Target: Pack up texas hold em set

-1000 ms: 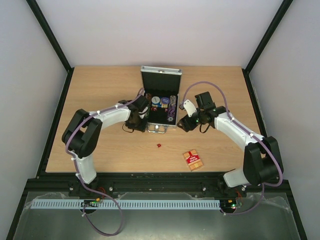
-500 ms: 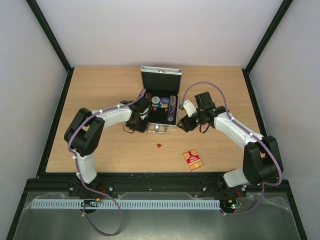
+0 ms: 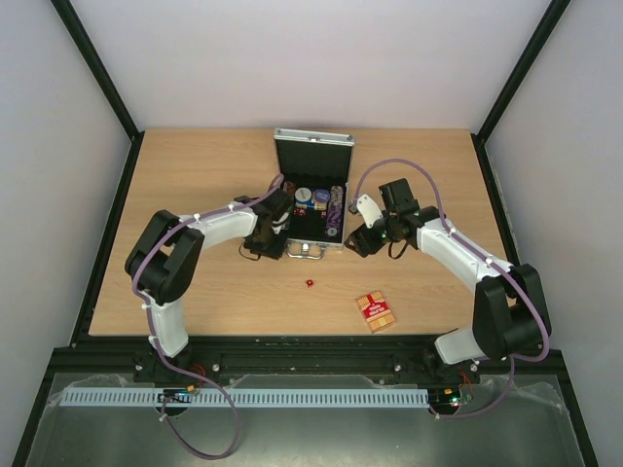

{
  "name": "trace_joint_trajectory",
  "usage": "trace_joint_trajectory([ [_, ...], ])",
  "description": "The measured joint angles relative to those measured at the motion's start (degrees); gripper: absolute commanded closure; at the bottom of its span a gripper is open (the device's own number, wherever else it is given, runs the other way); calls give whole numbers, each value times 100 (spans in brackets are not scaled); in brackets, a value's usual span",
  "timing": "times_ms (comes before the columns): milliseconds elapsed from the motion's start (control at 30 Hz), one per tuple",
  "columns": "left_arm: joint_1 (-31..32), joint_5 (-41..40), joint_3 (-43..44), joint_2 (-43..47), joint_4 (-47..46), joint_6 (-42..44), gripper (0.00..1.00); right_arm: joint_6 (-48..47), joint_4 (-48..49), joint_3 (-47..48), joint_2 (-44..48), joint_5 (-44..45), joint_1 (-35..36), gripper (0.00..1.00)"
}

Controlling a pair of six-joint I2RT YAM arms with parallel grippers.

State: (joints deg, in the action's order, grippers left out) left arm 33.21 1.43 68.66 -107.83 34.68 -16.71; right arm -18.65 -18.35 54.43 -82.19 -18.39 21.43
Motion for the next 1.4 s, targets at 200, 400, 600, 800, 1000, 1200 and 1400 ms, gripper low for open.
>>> trace_joint_trajectory([
  [200, 24, -57, 0, 2, 105, -26, 71, -2, 0, 2, 0, 0, 0, 29],
  [400, 55, -61, -2, 7, 127, -22, 71, -2, 0, 0, 0, 0, 0, 29],
  [600, 96, -42, -2, 7, 127, -20, 73, -2, 0, 2, 0, 0, 0, 29],
  [800, 155, -39, -2, 7, 127, -22, 81, -2, 0, 0, 0, 0, 0, 29],
  [1000, 293, -175, 129, 15, 343, -63, 81, -2, 0, 0, 0, 0, 0, 29],
  [1200, 481, -306, 789, 291, 664, -201, 82, -2, 0, 2, 0, -2, 0, 29],
  [1400, 540, -356, 1834, 236, 791, -328, 82, -2, 0, 0, 0, -2, 0, 29],
])
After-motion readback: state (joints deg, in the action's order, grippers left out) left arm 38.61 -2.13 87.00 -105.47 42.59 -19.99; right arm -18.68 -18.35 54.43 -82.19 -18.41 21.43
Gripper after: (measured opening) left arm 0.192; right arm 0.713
